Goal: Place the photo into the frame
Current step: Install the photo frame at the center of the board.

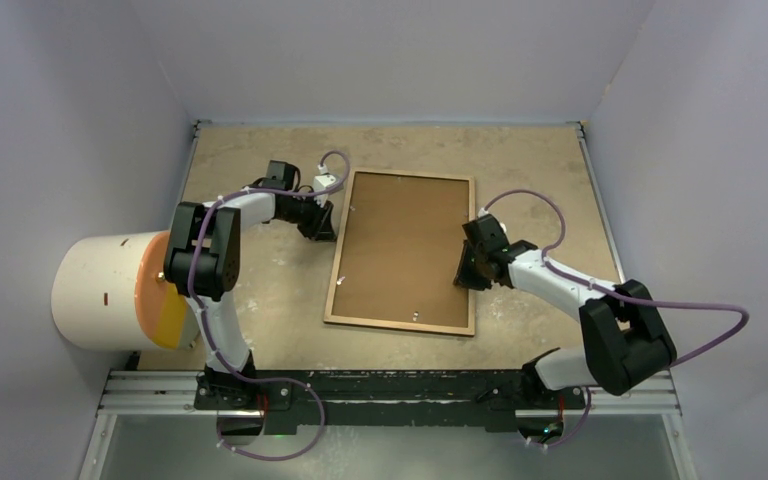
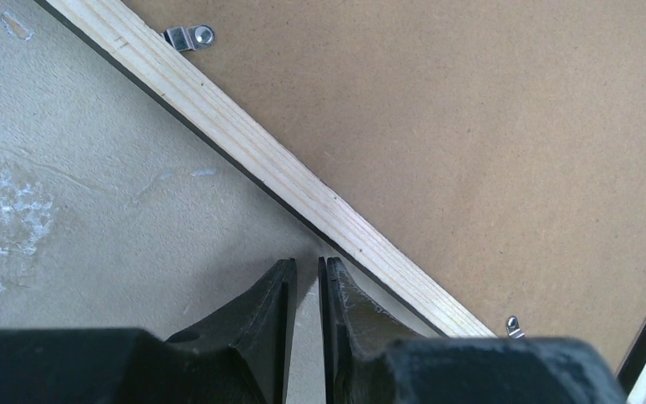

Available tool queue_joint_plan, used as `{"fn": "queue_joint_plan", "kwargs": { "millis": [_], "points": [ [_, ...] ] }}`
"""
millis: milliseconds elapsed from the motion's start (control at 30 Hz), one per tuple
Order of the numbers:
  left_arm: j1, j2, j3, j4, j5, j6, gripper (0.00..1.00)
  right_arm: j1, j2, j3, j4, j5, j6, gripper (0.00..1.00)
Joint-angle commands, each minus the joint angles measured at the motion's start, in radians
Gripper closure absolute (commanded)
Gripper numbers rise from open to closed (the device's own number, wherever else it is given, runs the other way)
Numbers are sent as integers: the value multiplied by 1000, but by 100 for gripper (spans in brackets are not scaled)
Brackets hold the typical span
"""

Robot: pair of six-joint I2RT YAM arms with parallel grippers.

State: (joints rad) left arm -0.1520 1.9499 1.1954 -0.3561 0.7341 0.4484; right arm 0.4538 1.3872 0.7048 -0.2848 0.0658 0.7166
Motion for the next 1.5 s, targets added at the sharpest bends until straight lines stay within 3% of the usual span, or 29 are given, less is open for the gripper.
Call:
{"fn": "queue_joint_plan", "kwargs": {
  "millis": [0, 433, 800, 1067, 1467],
  "points": [
    [-4, -41, -20, -5, -6, 26, 80, 0, 1, 29, -99, 108, -19, 73],
    [-4, -45, -19, -15, -2, 33, 80, 1, -45, 40, -72, 99, -60, 74],
    [-15, -42, -29, -24, -3, 37, 80, 66, -111, -68, 113, -413, -65, 68],
    [-21, -42, -21, -32, -12, 36, 80, 179, 6, -7, 112, -419, -59, 68],
    [-27, -46, -22, -37, -15, 42, 80, 261, 47, 68, 112, -388, -89, 71]
  ]
}}
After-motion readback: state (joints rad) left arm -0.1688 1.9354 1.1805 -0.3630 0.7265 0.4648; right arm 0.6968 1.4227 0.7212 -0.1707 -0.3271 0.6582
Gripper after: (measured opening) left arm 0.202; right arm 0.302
